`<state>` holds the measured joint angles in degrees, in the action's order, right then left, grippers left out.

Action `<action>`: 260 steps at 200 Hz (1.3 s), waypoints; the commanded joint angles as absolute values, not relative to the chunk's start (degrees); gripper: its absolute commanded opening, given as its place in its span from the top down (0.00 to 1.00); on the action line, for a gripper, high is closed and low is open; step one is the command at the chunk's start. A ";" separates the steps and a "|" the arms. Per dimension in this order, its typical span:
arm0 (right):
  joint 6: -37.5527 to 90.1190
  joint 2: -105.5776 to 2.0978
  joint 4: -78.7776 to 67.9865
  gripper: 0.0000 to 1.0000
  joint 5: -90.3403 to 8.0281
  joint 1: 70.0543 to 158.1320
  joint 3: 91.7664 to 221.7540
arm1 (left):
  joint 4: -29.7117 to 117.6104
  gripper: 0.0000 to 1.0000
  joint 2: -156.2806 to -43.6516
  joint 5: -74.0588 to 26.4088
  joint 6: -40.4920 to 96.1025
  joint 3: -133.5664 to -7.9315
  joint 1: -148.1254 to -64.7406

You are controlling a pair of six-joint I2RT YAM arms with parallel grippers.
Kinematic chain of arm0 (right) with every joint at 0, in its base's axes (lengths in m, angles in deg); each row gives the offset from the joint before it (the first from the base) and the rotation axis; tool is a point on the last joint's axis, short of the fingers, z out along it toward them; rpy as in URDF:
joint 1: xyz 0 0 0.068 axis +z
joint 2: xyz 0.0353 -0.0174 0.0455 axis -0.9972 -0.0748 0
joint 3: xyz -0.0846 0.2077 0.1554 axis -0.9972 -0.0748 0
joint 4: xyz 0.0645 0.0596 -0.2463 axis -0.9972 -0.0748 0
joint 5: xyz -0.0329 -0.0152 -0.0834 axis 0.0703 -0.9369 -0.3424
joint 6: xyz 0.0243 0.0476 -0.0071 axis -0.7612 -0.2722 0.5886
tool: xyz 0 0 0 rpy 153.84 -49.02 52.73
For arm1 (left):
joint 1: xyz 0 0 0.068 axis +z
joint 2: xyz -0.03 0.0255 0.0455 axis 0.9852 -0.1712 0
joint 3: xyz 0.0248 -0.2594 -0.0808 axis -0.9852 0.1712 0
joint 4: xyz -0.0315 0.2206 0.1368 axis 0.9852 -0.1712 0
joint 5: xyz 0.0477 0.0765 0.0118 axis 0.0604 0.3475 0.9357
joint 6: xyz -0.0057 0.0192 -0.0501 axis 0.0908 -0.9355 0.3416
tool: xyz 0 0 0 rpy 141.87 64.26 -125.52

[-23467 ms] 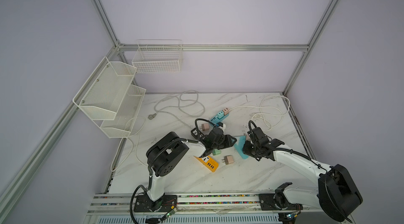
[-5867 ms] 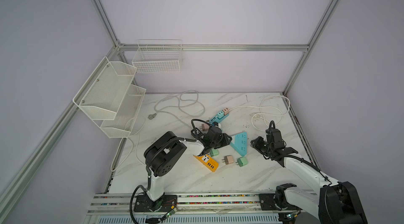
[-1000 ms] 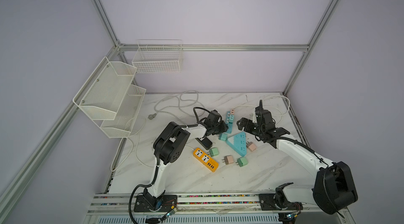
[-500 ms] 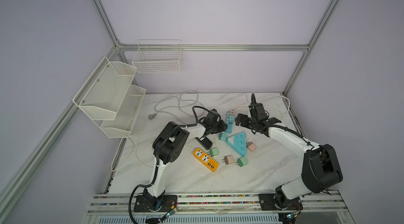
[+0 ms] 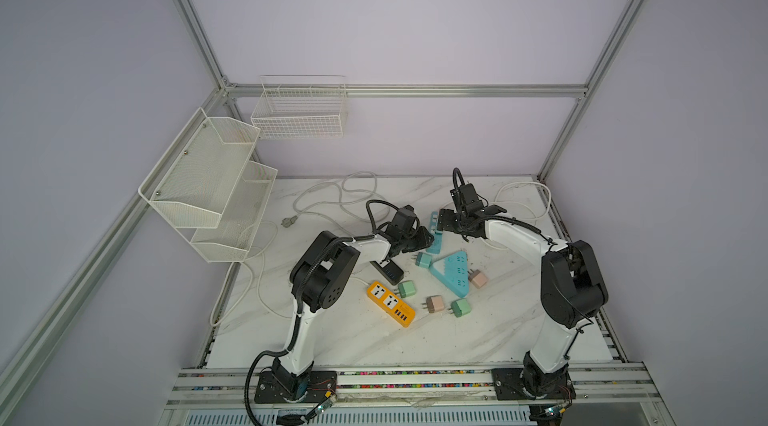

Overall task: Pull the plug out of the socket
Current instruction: 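Clamp the cyan USB strip with the left gripper while the right approaches its adapters, then grip the mint adapter on the cyan USB strip with the right gripper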

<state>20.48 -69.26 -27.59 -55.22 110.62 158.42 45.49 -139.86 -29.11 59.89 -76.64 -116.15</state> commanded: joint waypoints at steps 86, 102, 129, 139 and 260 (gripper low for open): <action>19.64 -78.39 -30.61 0.39 -61.13 112.93 166.77 | 46.38 0.66 -139.26 -28.45 60.42 -72.83 -115.15; 19.67 -79.26 -30.42 0.41 -61.46 113.32 167.38 | 46.35 0.67 -140.52 -30.82 60.42 -73.99 -115.23; 19.64 -80.56 -30.44 0.45 -62.22 113.88 168.43 | 46.32 0.68 -140.91 -30.85 60.72 -74.25 -115.30; 19.64 -81.13 -30.46 0.47 -62.20 114.09 168.76 | 46.36 0.68 -140.96 -31.03 60.77 -74.32 -115.39; 19.27 -84.50 -31.70 0.64 -64.30 114.94 169.69 | 47.52 0.72 -141.62 -31.63 61.91 -73.57 -116.58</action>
<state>20.06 -83.53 -29.49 -62.56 114.40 168.61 47.85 -140.60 -30.84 61.61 -74.76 -115.89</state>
